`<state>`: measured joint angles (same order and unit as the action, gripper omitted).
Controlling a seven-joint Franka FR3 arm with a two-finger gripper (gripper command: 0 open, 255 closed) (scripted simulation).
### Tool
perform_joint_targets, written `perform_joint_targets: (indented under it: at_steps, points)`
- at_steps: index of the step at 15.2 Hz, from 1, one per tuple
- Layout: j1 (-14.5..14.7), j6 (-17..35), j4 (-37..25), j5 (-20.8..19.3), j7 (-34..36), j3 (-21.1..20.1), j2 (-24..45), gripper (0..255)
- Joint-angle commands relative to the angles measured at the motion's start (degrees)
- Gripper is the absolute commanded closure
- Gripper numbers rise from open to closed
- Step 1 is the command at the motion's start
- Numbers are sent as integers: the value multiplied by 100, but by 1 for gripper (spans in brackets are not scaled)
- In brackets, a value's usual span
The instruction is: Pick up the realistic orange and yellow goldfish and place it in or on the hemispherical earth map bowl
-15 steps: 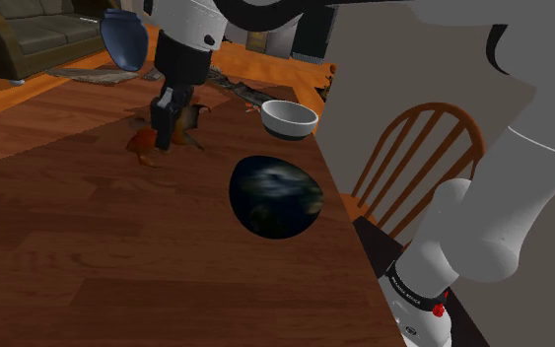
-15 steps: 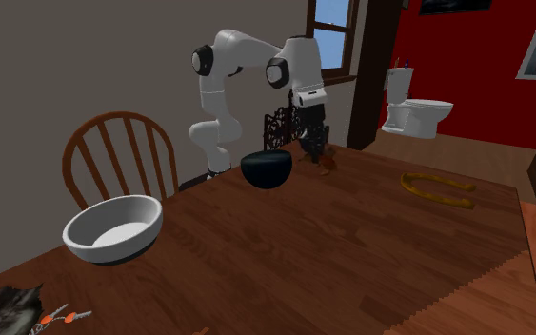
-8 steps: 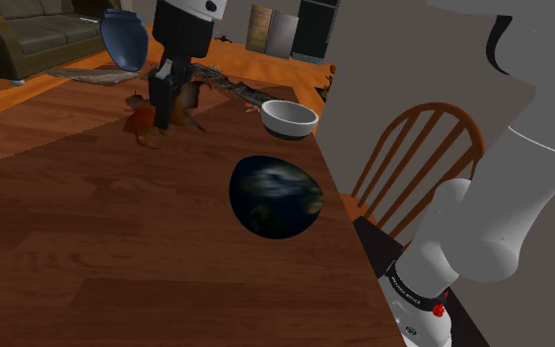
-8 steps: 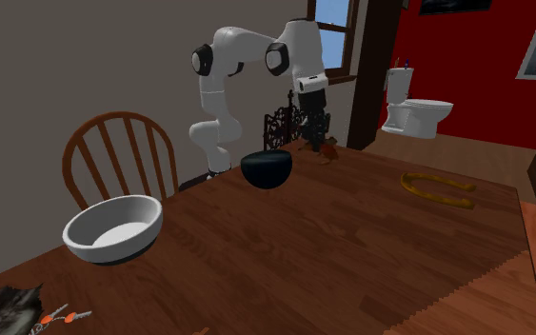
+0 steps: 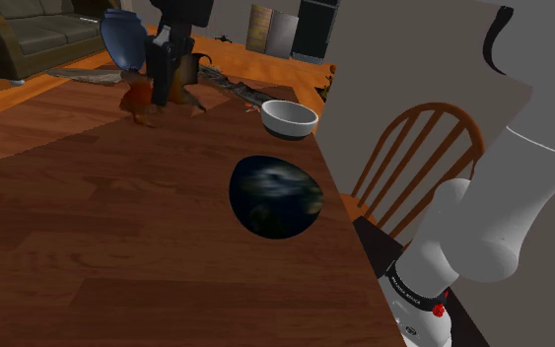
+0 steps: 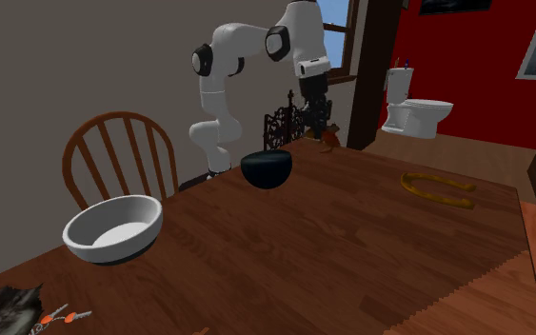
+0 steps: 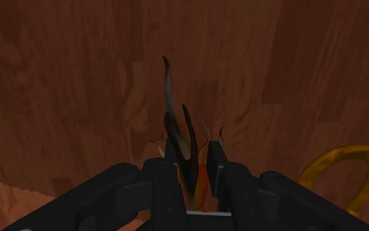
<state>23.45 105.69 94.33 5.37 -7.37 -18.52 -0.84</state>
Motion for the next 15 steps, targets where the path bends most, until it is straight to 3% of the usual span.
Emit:
perform_joint_targets:
  at_steps: [1,12,15]
  points:
    - [-25,-51,192,90,-58,29,-249,255]
    - [29,-179,2727,778,-685,508,-2899,255]
    - [52,-62,3001,809,-726,525,-3051,255]
